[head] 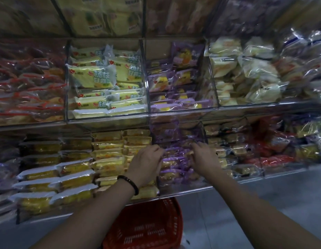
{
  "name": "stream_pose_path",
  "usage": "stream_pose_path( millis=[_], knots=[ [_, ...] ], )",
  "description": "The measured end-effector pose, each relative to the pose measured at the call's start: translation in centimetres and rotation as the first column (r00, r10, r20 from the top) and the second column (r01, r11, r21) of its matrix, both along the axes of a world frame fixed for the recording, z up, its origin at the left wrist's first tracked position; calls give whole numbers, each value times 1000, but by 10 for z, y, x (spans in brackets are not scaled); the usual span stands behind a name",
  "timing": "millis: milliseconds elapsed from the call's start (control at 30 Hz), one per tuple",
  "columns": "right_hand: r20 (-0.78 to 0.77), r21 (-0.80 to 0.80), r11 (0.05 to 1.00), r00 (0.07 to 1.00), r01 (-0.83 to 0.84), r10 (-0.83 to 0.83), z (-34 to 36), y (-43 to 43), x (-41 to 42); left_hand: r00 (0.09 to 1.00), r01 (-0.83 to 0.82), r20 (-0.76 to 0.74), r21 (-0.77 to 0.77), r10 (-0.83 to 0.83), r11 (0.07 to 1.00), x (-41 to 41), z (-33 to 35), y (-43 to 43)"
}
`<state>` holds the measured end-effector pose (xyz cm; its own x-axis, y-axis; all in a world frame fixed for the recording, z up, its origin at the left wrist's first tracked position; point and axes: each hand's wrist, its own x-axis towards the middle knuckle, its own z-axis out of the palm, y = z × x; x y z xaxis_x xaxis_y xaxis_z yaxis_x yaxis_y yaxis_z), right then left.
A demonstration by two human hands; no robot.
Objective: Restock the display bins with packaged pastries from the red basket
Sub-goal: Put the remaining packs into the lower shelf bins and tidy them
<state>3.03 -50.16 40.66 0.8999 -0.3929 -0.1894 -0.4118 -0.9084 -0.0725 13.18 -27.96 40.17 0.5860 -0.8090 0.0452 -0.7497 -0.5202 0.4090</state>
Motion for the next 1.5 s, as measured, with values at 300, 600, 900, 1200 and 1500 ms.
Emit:
stream_pose_path(
  millis=[300, 600, 900, 1200, 1500],
  knots=[
    [-112, -108, 920, 924, -377, 366, -25, -74, 54, 965, -196, -100, 346, 244, 918, -2, -34, -103],
    [-127, -77, 896, 896, -437, 426, -60, -70, 63, 941, -318, 14, 366, 337, 874, 6, -53, -113],
    [-163, -58, 931, 924, -360, 347, -66, -68, 74, 939, -340, 112, 418, 324, 842, 11, -62, -128],
    [-193, -150, 898, 904, -413, 383, -54, -69, 75, 952, -297, 59, 402, 299, 866, 27, -57, -121],
    [-209, -228, 881, 905, -415, 372, -43, -62, 83, 975, -222, 66, 410, 214, 885, 28, -53, -116]
  ],
)
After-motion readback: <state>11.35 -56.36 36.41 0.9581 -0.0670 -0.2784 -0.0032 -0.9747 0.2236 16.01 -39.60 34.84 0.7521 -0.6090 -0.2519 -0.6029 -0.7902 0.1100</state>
